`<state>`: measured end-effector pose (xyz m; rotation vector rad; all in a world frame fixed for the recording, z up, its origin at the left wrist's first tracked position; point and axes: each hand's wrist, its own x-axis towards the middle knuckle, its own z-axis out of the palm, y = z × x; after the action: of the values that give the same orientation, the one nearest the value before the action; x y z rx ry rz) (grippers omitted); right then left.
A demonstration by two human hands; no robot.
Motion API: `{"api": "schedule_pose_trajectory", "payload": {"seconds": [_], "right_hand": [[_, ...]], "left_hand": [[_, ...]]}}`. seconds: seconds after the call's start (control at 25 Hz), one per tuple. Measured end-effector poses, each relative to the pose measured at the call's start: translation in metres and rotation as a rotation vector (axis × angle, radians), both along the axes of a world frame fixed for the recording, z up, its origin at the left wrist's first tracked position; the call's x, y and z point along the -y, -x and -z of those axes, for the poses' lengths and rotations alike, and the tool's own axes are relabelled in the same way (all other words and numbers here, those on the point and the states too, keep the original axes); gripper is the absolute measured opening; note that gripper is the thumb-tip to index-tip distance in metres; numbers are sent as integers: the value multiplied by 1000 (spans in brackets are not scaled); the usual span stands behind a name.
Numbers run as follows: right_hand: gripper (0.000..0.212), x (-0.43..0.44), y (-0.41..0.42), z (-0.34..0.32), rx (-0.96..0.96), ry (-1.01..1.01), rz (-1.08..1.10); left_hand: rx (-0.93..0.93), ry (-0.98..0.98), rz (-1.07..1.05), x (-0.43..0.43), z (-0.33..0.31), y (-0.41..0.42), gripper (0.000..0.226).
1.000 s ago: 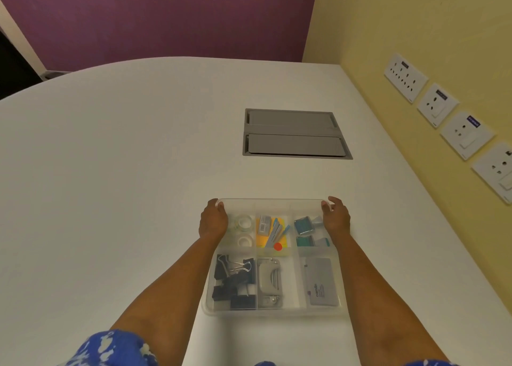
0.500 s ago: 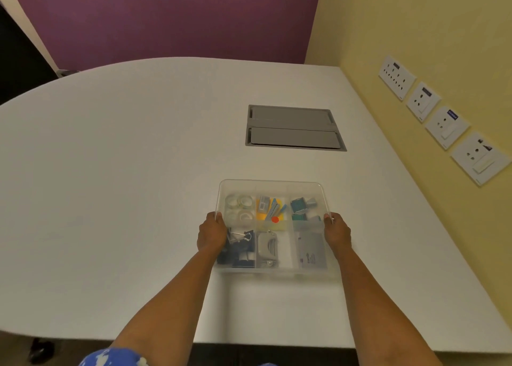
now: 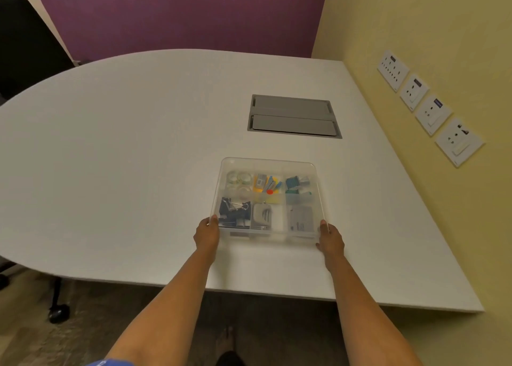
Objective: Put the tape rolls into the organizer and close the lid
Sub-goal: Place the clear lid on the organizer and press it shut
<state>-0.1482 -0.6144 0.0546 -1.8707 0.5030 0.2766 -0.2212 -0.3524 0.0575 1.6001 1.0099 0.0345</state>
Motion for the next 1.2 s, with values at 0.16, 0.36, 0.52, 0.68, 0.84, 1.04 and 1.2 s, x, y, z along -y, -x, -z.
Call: {"api": "schedule_pose_trajectory", "payload": {"seconds": [0.16,0.36,0.52,0.68,0.84,1.04,1.2], "right_hand": [[43,-1,8,-1,-19,-179,90],[39,-4,6,3,12,-171,141],[36,-7,2,2,13,-71,135],[39,-6,-1,0,10,117,51],[46,-14,-1,-1,164,474,-131],[55,-28,-24,-1,295,909,-428],[56,-41,-56,2,285,997,-530]], "left_hand": [[34,154,-69,-1,0,2,46],[19,123,-67,-4,4,1,42],[-16,28,-30,-4,5,-1,41],[-41,-73,7,-1,-1,-5,40],[15,-330,171,2,-3,-13,47],[-43,-815,501,-2,0,-39,56],[-90,-928,628,-5,6,-66,55]]}}
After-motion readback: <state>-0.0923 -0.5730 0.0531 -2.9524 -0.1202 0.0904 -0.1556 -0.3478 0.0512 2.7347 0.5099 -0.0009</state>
